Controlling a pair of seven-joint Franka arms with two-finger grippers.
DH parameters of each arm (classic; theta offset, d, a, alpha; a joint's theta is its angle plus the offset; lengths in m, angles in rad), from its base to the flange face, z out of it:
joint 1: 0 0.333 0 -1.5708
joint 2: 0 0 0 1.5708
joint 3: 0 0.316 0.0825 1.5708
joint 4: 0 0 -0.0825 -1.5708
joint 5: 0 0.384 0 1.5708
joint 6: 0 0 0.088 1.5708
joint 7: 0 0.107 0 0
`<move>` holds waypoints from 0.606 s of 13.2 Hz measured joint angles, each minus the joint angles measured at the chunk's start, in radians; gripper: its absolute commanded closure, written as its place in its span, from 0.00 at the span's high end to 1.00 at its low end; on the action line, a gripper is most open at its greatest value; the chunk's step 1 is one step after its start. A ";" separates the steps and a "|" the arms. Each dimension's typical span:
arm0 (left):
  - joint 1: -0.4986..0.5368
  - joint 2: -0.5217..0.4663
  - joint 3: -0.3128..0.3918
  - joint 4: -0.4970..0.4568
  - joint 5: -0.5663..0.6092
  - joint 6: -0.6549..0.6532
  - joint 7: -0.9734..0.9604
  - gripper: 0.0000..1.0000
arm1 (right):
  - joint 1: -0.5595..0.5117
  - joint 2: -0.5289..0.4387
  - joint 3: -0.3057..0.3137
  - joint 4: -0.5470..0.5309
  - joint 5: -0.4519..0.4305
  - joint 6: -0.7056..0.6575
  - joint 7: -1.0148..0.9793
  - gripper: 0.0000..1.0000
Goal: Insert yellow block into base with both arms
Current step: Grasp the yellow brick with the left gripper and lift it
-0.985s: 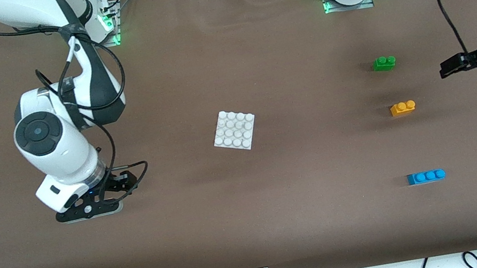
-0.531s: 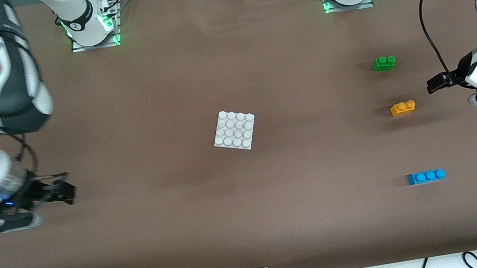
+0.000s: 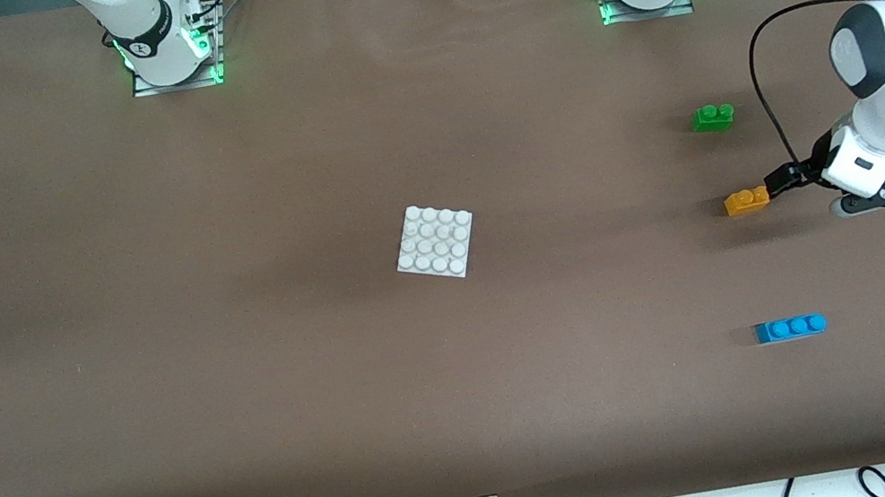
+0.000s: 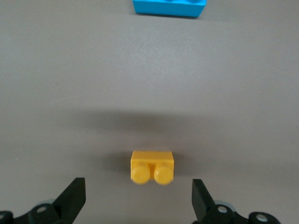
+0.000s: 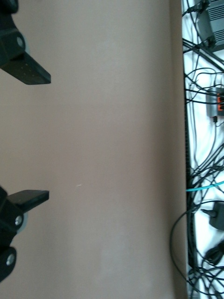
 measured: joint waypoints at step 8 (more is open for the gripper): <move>-0.002 0.116 -0.004 -0.042 -0.041 0.122 -0.034 1.00 | -0.045 -0.019 0.045 -0.037 -0.013 -0.052 -0.082 1.00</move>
